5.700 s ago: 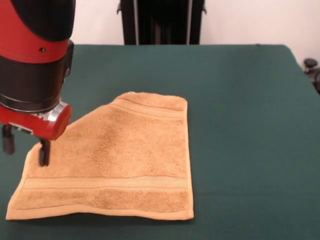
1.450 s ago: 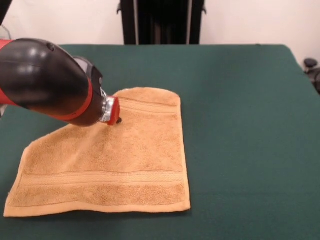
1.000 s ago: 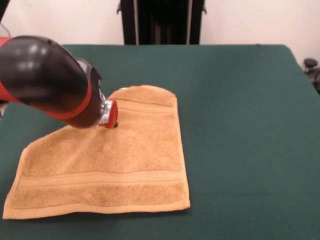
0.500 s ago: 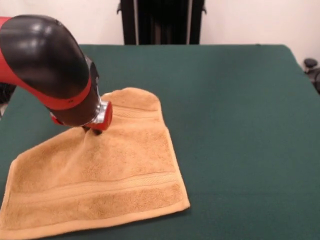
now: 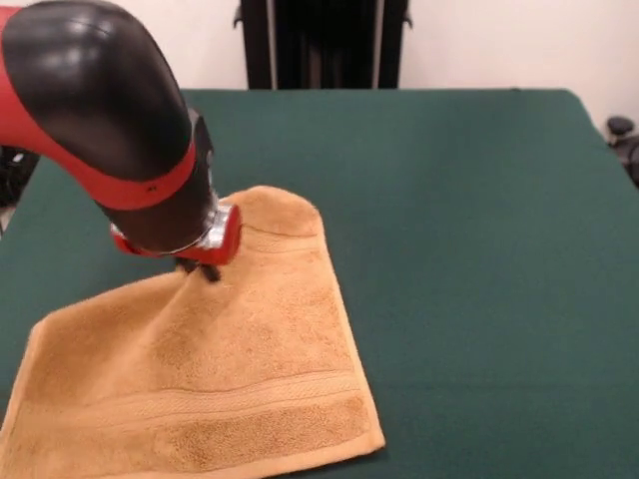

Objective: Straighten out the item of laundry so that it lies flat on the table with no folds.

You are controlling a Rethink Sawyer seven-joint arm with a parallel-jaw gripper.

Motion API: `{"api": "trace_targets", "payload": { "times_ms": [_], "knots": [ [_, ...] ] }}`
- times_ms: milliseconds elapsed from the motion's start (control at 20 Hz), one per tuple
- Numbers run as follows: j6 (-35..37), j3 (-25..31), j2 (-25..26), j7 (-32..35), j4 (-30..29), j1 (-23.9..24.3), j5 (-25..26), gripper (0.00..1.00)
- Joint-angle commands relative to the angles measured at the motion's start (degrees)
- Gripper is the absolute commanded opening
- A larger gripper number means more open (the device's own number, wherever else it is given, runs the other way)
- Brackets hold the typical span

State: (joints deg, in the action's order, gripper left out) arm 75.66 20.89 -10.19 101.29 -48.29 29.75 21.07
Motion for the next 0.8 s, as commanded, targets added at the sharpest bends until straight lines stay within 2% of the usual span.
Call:
{"api": "trace_targets", "payload": {
  "times_ms": [50,150,300,600,800],
  "knots": [
    [11.34,3.32,1.09,30.7,-10.97,-3.68,-20.86,0.0],
    [9.9,2.49,0.79,32.22,-12.33,-4.46,-24.23,0.0],
    [9.08,0.82,0.84,31.66,-12.16,-5.66,-26.28,0.0],
    [8.23,-1.46,-0.59,31.14,-13.59,-6.32,-27.26,0.0],
    [3.13,-1.89,-1.97,28.0,-16.14,-5.89,-25.83,0.0]
  ]
}}
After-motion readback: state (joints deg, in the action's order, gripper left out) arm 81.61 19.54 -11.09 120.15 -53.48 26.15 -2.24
